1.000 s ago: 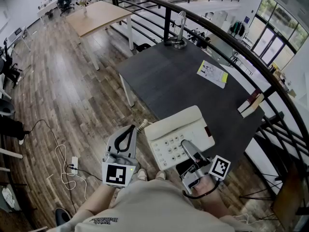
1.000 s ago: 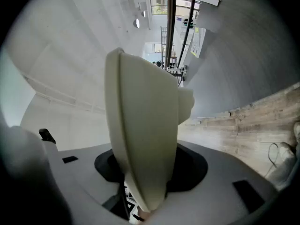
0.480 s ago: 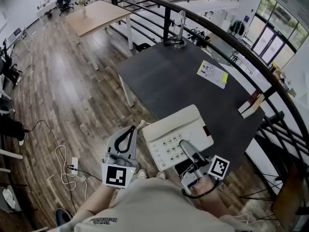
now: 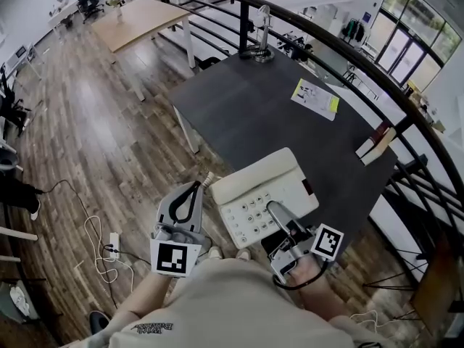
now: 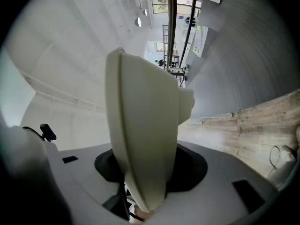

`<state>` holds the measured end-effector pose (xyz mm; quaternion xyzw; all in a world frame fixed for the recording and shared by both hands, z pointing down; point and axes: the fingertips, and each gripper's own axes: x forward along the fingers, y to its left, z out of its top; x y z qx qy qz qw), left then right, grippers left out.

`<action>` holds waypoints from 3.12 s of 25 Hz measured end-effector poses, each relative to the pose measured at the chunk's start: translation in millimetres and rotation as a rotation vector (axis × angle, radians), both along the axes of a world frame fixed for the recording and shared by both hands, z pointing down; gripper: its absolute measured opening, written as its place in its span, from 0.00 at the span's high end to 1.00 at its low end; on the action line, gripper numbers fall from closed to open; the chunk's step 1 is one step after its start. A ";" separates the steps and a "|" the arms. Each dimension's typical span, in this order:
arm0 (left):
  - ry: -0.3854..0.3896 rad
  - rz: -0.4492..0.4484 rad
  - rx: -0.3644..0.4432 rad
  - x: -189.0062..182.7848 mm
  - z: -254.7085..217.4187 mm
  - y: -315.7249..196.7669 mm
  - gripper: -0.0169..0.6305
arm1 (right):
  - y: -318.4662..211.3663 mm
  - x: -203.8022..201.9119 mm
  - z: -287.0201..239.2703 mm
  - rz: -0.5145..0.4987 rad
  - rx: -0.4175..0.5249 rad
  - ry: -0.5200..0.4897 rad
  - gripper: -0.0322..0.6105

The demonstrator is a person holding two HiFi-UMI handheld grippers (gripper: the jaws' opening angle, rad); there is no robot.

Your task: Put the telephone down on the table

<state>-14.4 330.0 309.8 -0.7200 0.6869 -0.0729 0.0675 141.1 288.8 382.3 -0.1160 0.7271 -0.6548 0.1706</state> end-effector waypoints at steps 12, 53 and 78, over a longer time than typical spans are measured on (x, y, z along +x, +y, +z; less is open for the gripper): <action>-0.009 -0.022 -0.034 26.1 12.3 0.9 0.97 | 3.4 33.5 13.7 0.010 -0.050 -0.021 0.65; -0.001 0.047 0.020 -138.0 29.7 -265.0 0.97 | -260.8 -135.3 37.1 0.093 -0.051 0.009 0.64; 0.027 0.249 0.008 -206.7 27.3 -441.2 0.97 | -412.4 -187.3 25.7 0.301 -0.032 0.047 0.64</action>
